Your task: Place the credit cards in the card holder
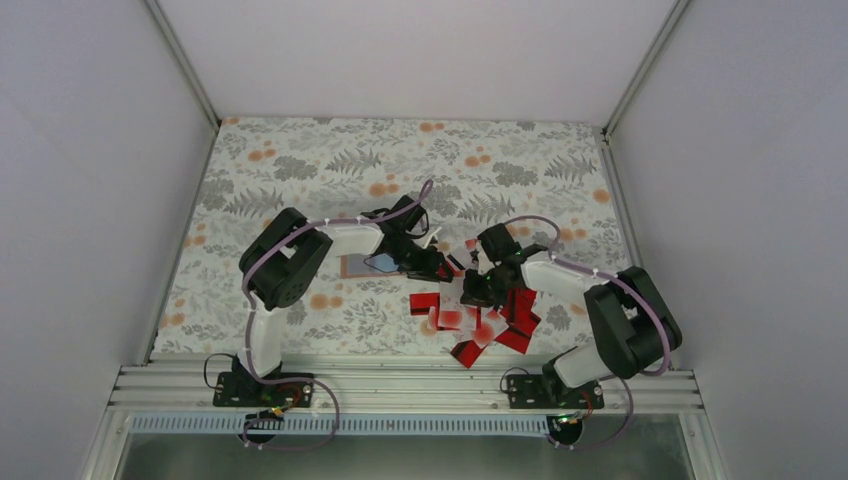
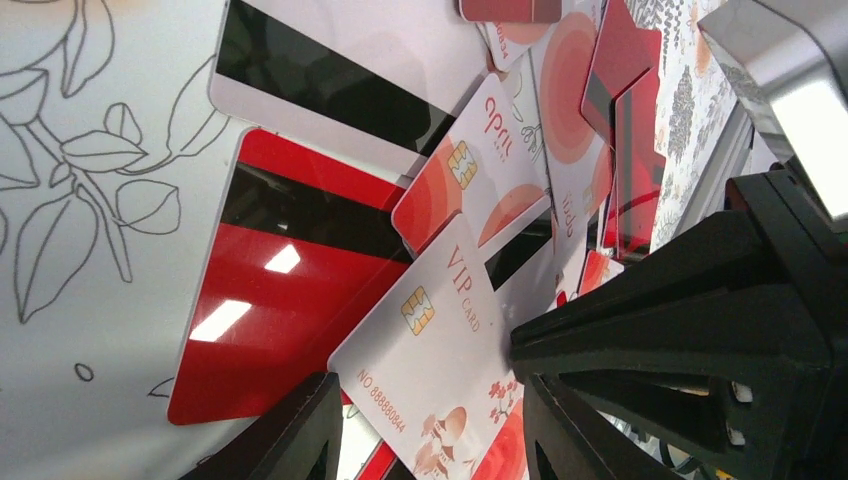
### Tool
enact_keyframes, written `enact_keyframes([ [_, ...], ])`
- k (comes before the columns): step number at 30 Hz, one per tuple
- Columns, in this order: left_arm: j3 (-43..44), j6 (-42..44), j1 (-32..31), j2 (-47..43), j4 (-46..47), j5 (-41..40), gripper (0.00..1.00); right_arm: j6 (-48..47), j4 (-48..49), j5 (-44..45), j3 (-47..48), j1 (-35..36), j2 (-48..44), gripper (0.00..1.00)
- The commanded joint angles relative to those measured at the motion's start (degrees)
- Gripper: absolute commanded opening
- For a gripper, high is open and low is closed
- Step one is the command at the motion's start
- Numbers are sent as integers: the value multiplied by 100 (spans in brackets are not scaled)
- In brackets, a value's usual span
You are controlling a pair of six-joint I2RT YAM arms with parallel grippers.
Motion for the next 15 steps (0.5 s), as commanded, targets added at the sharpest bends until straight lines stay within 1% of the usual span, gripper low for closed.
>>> enact_keyframes([
  [1,98,-128,-3,134,-240,-184,47,-21,-53,326,-503,28,500,4],
  [4,99,-181,2,133,-301,-258,50,-34,54,303,-562,35,608,4],
  [12,-7,-390,27,31,-480,-373,51,-88,306,288,-700,33,784,4],
  [15,167,-238,30,54,-871,-732,51,-120,398,267,-730,30,879,4],
])
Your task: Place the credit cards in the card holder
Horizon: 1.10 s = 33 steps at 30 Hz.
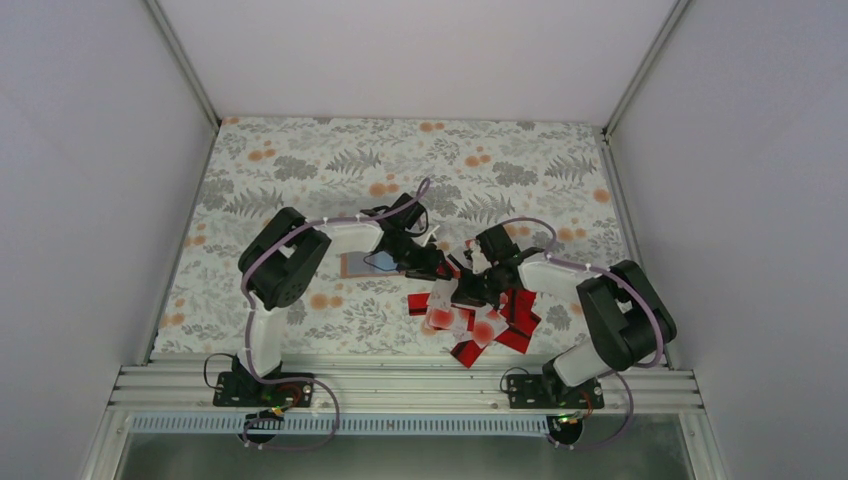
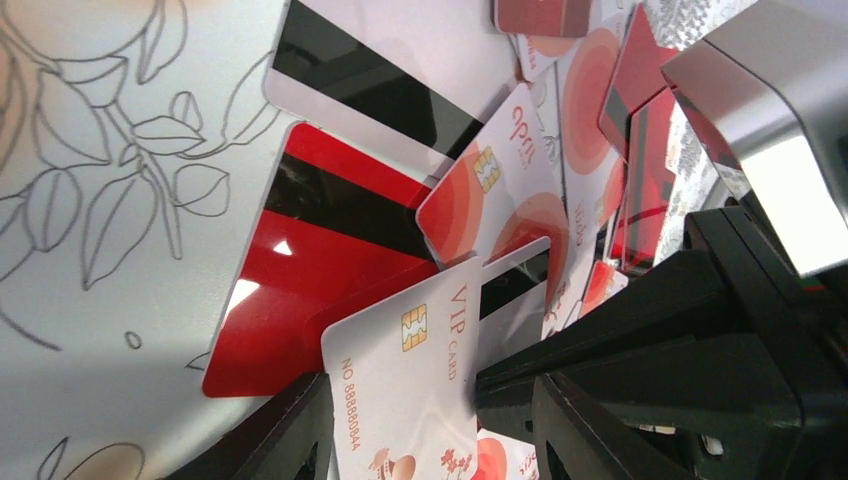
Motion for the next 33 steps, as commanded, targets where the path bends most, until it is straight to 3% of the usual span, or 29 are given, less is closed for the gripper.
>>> enact_keyframes([
  [1,172,120,-1,66,-831,-792,52,-108,-294,894,-503,43,662,4],
  [6,324,518,-32,171,-1181,-1034,54,-118,-239,942,-524,41,673,4],
  [16,-12,350,14,52,-168,607,54,-115,-50,1030,-568,44,637,4],
  [33,-645,-190,421,-249,1173,1994,44,-191,28,1059,-526,43,524,4],
])
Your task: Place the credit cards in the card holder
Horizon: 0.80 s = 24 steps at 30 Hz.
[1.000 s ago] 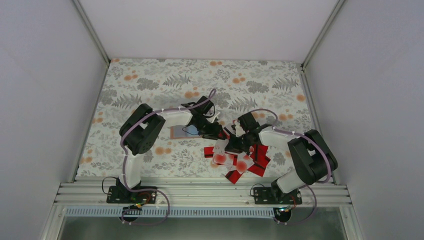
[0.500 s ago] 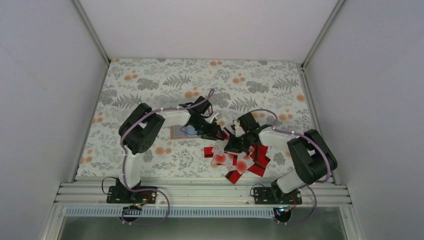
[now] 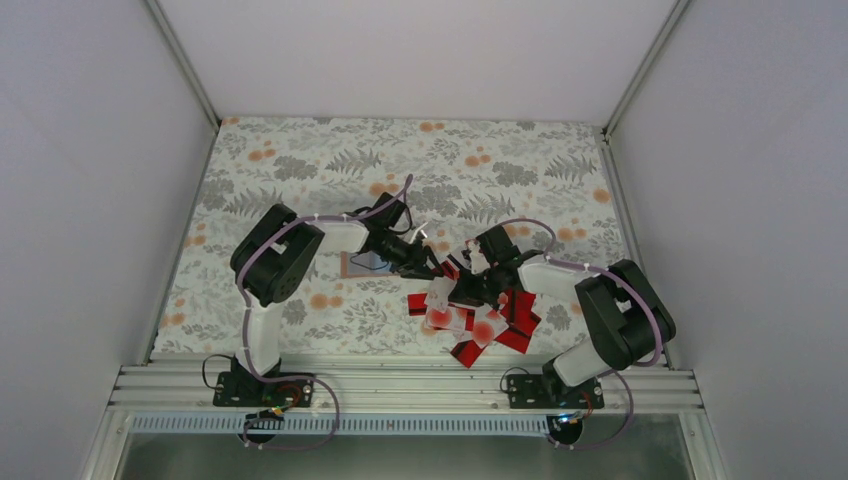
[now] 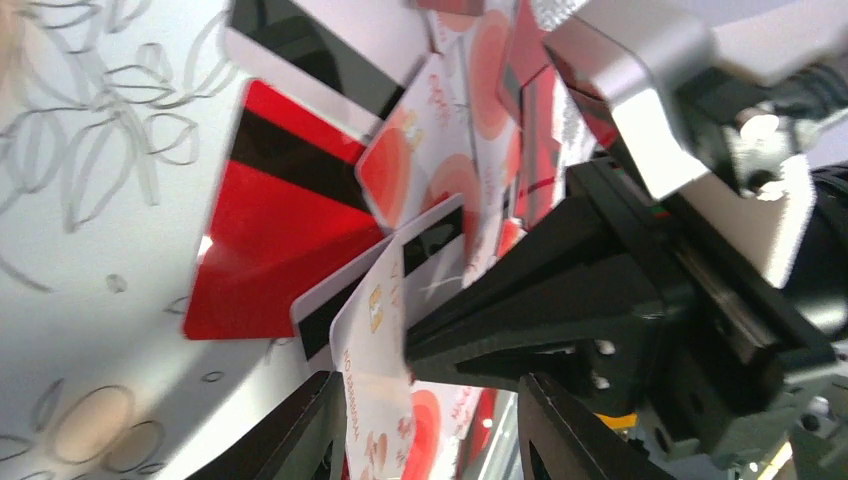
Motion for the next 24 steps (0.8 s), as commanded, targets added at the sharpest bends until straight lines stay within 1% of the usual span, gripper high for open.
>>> enact_keyframes([
  [1,-91,-196,-60,-157,486,670,44,-161,-386,1236,-403,47,501,4],
  [4,-163,-415,-60,-99,848,772,42,-188,-362,1207,-376,41,543,4],
  [9,-177,-526,-57,33,1016,801,39,-218,-340,1204,-355,40,588,4],
  [12,44,-127,-75,96,435,593,39,-223,-344,1212,-353,47,579,4],
  [13,60,-74,-77,121,377,616,38,-231,-338,1211,-350,43,579,4],
  [19,-31,-100,-94,239,455,726,37,-262,-336,1215,-312,44,619,4],
  [24,-153,-377,-128,334,842,953,36,-283,-327,1225,-295,47,632,4],
])
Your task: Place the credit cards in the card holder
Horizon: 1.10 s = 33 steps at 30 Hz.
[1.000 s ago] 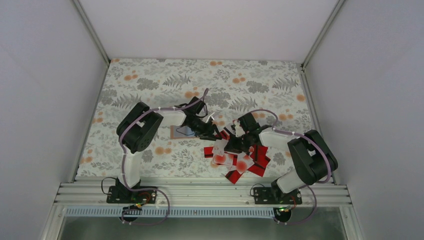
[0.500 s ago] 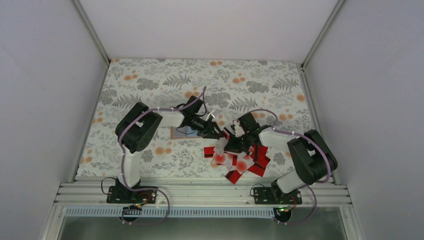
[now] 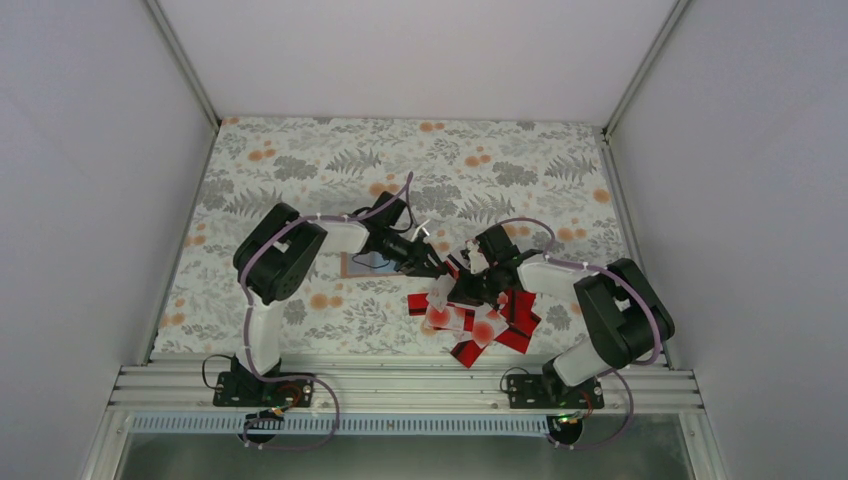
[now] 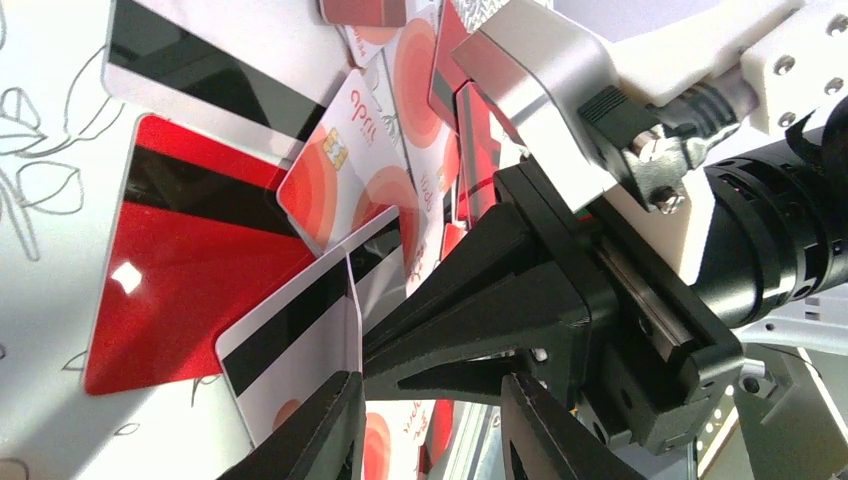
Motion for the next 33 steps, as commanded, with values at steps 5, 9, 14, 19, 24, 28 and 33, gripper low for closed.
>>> enact_keyframes([
  [5,-224,-614,-171,299,695,632,35,-147,-370,1287,-360,40,571,4],
  [9,-84,-676,-184,337,465,737,35,-158,-359,1314,-358,45,545,4],
  [14,369,171,-282,564,-708,489,34,-178,-314,1336,-343,46,512,4],
  [19,533,480,-381,694,-1135,199,33,-185,-299,1358,-319,32,502,4],
  [24,623,656,-381,648,-1388,-211,28,-201,-321,1375,-293,28,518,4],
  [28,885,938,-387,531,-1907,-878,23,-208,-358,1388,-278,24,518,4],
  [33,1175,1246,-395,241,-2438,-1795,16,-226,-409,1420,-230,26,524,4],
])
